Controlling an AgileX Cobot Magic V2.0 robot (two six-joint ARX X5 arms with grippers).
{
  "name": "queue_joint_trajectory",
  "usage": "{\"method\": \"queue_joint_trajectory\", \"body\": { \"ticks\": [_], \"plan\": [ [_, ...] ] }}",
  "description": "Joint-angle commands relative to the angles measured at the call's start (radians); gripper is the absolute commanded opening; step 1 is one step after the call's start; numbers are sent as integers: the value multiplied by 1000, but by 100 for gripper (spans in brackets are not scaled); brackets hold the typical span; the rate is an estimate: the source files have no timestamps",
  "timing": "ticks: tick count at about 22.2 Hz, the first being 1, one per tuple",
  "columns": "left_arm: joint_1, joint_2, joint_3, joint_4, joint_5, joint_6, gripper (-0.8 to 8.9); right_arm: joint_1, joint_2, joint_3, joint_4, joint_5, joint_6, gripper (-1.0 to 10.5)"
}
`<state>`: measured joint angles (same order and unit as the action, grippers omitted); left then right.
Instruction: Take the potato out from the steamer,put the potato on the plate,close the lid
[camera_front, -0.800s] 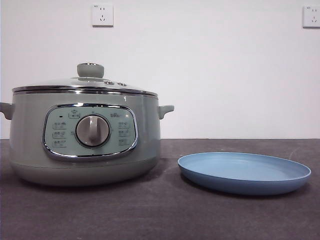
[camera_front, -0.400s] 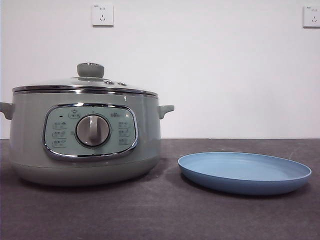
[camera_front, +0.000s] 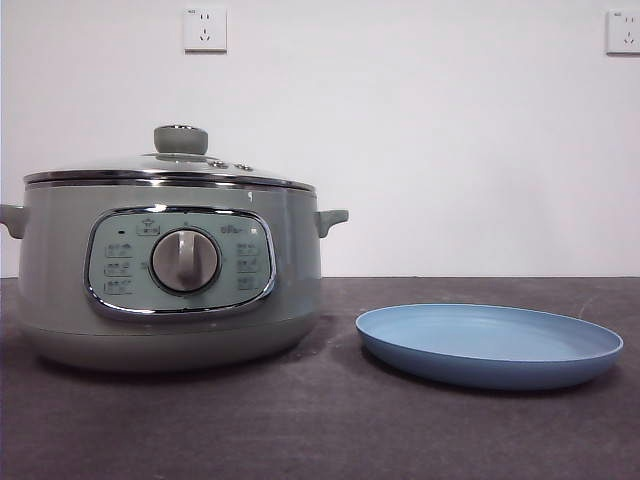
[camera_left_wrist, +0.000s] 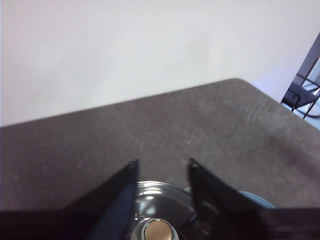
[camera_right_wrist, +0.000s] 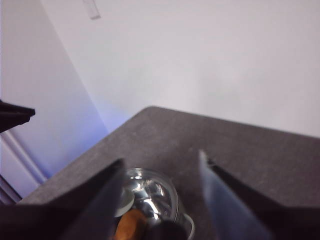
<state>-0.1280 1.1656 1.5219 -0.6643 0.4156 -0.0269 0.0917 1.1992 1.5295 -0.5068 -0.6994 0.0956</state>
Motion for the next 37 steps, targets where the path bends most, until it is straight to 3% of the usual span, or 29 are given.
{"method": "queue_joint_trajectory", "body": {
  "ticks": [1, 4, 9, 19, 22, 37],
  "plan": [
    [-18, 41, 3, 5, 3, -4, 445, 11, 17, 11, -4, 3, -29, 600],
    [-43, 87, 3, 5, -2, -4, 445, 22, 31, 11, -3, 15, -30, 599],
    [-109, 183, 3, 4, -104, -1, 445, 35, 33, 11, -5, 100, -52, 599],
    [-193, 375, 3, -105, -252, 39, 444, 37, 33, 11, -64, 146, -84, 598],
    [-196, 415, 3, -147, -258, 56, 444, 37, 33, 11, -95, 186, -105, 598],
    [-246, 463, 3, -194, -275, 83, 436, 37, 33, 11, -151, 185, -105, 598]
  ]
}}
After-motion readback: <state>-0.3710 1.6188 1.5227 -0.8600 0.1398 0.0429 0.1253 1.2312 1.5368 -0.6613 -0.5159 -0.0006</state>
